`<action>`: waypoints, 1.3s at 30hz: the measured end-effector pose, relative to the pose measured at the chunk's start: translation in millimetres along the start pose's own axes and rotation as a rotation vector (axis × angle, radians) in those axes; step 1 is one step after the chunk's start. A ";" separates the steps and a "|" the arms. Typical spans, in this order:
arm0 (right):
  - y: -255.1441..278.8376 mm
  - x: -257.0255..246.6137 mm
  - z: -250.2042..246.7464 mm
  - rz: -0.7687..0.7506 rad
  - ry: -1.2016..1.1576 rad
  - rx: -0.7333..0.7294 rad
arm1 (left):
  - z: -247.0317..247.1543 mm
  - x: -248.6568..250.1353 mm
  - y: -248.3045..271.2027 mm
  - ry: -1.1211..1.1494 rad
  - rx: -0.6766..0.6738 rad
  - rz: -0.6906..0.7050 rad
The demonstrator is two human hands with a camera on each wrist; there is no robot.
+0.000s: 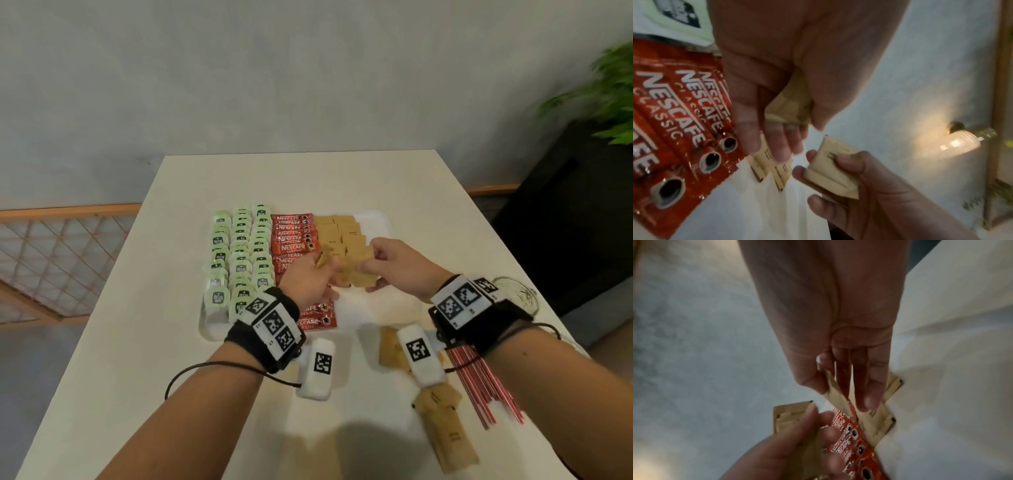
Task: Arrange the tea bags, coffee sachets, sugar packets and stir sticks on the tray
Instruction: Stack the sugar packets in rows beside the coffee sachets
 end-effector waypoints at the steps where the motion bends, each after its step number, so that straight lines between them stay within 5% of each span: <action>1: 4.9 -1.5 -2.4 -0.009 0.012 -0.014 | -4.4 4.0 2.1 -0.037 0.079 0.048; 3: 14.7 -4.3 -4.5 -0.020 0.050 -0.064 | -7.6 12.4 6.8 -0.036 0.151 0.163; 10: 21.6 -7.2 -15.4 -0.110 0.226 -0.034 | 15.0 29.2 10.8 -0.381 0.002 0.357; 14: 9.7 10.5 -33.6 -0.039 0.075 0.147 | 11.8 21.1 2.8 -0.439 0.054 0.287; 18: -9.1 37.4 -45.3 0.062 0.204 0.202 | -6.0 13.9 -19.6 -0.695 0.166 0.198; 28: -50.5 44.8 -22.5 0.152 0.357 0.073 | 7.1 17.7 -58.8 -1.168 -0.079 0.075; 39: -62.3 45.1 -28.2 0.263 0.274 0.156 | 16.5 15.9 -66.9 -1.226 -0.095 0.011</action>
Point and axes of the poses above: each hand's wrist, its own y-axis away from the middle knuckle, its own z-axis out of the palm, x = y × z, the point moved 4 cm from there along -y, towards the middle knuckle, and after that the axes turned 3 degrees about z, right-handed, at the moved point
